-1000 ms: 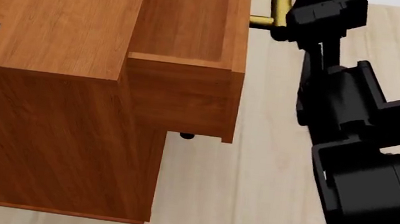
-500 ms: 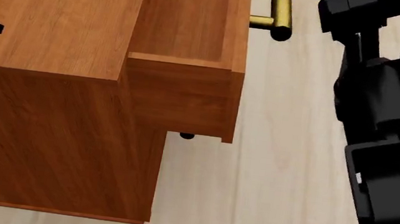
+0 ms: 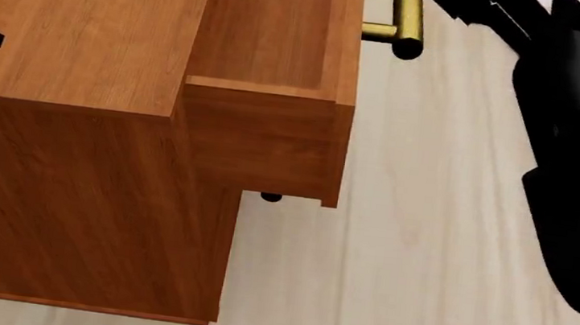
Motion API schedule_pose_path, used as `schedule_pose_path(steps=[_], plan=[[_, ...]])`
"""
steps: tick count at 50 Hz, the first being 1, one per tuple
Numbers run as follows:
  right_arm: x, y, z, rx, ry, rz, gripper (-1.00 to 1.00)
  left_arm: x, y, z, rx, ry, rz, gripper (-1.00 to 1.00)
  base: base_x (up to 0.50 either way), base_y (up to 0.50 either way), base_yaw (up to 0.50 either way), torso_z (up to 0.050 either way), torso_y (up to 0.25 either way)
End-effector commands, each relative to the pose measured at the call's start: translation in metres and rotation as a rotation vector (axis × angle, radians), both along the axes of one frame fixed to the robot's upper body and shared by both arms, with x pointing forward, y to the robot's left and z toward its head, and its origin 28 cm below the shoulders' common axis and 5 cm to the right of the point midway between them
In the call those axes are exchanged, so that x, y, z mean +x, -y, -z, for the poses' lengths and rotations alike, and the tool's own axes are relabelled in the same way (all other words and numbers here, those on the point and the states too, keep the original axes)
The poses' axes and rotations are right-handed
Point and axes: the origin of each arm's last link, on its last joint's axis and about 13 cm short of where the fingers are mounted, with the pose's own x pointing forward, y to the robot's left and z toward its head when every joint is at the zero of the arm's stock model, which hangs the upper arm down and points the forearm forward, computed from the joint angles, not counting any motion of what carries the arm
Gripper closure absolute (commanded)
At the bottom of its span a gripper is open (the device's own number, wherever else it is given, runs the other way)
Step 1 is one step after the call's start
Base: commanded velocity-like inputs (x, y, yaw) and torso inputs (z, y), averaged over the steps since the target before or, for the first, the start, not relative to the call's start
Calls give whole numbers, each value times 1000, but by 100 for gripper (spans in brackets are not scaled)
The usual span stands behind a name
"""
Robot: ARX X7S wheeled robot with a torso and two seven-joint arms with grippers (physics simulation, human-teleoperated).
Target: Close the bottom drawer of the cabinet and open the top drawer.
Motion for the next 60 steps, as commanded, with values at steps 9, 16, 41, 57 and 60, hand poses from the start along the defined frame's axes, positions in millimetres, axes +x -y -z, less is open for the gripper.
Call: schedule_pose_path(steps=[9,16,41,57,60], plan=[[-4,3,-31,-345,-49,40,-100,2,3,1,3,-3,10,-100,0,0,0,0,0],[-3,-1,-56,-477,-53,29,-100,2,4,3,3,-4,16,-100,0,0,0,0,0],[16,-11,-122,-757,-134,-11,-100,4,4,6,3,-8,21,-100,0,0,0,0,0],[31,-25,-137,-917,-219,-71,-100,3,4,6,4,-7,21,-100,0,0,0,0,0],[37,-29,-138,-950,-239,-84,-100,3,4,6,5,-6,23,-100,0,0,0,0,0]])
